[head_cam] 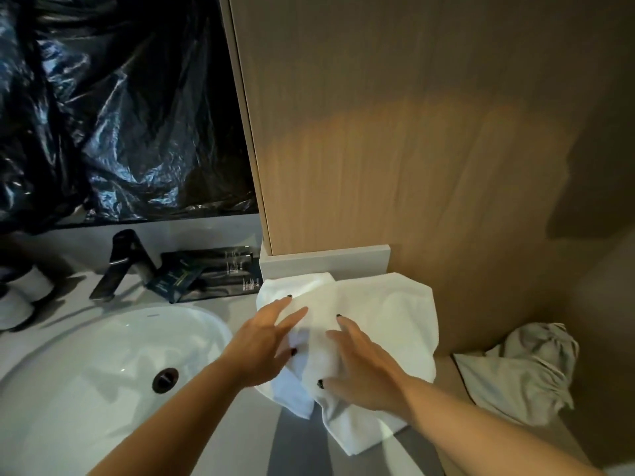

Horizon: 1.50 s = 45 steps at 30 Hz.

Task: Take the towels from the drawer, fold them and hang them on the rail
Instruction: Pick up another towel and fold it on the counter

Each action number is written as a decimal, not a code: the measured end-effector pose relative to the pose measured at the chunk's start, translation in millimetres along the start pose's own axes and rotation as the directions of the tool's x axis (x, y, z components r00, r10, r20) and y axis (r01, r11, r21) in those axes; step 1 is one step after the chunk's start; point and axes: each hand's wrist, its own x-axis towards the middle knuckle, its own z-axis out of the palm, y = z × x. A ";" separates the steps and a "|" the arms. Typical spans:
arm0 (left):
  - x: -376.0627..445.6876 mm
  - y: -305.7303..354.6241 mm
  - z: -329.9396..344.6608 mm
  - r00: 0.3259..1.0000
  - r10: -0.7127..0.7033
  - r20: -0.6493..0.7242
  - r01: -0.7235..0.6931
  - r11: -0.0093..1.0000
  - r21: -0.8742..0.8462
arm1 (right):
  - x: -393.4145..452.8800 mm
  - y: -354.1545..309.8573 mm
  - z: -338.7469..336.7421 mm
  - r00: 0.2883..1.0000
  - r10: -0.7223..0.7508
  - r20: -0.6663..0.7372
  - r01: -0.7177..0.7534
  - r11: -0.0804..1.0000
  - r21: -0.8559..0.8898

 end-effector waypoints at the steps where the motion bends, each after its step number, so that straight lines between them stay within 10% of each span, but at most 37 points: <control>1: -1.6 -4.9 2.4 0.999 0.002 0.032 -0.001 1.000 -0.020 | 1.5 -2.4 2.2 1.000 0.002 -0.003 -0.002 1.000 -0.015; 7: -23.0 -25.7 16.0 0.997 -0.065 0.045 0.073 0.981 -0.181 | 2.1 -24.9 17.6 0.997 0.039 -0.073 -0.044 0.997 -0.071; 11: -18.9 -29.6 13.0 0.935 -0.346 -0.082 0.218 0.740 -0.636 | 6.1 -30.3 24.2 0.993 0.058 -0.105 -0.069 0.993 -0.100; 15: -10.5 -17.3 -2.8 0.894 -0.423 -0.147 0.221 0.703 -0.676 | 14.8 -46.2 25.2 0.958 0.089 -0.274 -0.119 0.988 -0.095; 22: 0.8 5.0 -96.6 0.955 -0.128 -0.267 -0.088 0.738 -0.669 | 21.9 -93.9 -19.5 0.863 0.076 -0.499 0.032 0.978 0.205; 33: -4.7 -33.4 -210.1 0.937 0.125 -0.326 -0.244 0.902 -0.356 | -11.6 -152.2 -164.2 0.718 -0.013 -0.696 0.141 0.982 0.126; 41: 3.5 -57.3 -190.5 0.911 -0.196 -0.362 -0.036 0.839 -0.543 | -18.1 -190.3 -242.7 0.629 -0.091 -0.772 0.076 0.996 -0.056; 45: 10.2 -73.6 -181.9 0.889 -0.324 -0.324 0.073 0.798 -0.598 | -31.4 -197.0 -285.2 0.461 -0.084 -0.883 0.034 0.996 -0.076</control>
